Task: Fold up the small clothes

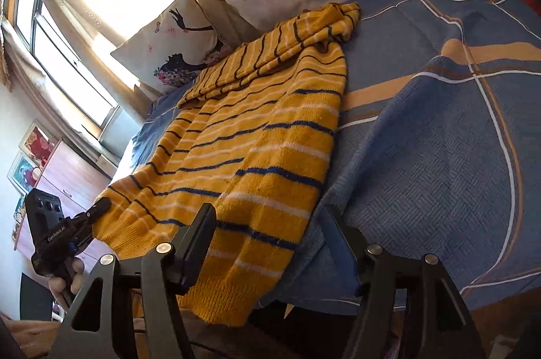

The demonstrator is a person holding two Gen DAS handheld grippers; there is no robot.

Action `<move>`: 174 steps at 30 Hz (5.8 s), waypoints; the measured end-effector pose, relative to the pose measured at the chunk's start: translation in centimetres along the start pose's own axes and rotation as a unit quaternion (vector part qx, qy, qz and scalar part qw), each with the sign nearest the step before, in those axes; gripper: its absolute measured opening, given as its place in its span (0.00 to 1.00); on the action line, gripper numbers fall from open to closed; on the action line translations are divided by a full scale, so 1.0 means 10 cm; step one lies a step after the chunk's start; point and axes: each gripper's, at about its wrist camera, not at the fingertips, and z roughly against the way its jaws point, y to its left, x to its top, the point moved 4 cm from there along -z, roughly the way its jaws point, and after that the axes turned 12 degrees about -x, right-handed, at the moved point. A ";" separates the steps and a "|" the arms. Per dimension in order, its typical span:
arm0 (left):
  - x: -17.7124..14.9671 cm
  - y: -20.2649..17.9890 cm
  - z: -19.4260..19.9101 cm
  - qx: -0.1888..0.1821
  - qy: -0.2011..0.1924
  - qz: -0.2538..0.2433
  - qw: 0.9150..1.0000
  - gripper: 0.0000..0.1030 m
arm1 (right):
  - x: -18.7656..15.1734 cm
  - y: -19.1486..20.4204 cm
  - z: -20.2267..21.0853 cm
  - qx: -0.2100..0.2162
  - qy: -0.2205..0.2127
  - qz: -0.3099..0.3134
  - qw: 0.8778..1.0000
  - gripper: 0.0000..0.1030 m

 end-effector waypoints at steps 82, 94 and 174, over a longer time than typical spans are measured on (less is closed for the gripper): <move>1.95 1.26 -1.47 0.132 0.116 -0.029 0.984 0.07 | 2.45 1.84 -2.29 -0.002 0.084 0.191 0.978 0.41; 1.92 1.40 -1.47 0.123 0.109 -0.014 0.986 0.07 | 2.52 2.60 -3.45 0.002 0.127 0.181 0.975 0.42; 1.43 1.39 -0.99 0.013 0.012 0.143 0.990 0.21 | 1.75 3.26 -3.44 -0.194 0.184 0.382 0.884 0.66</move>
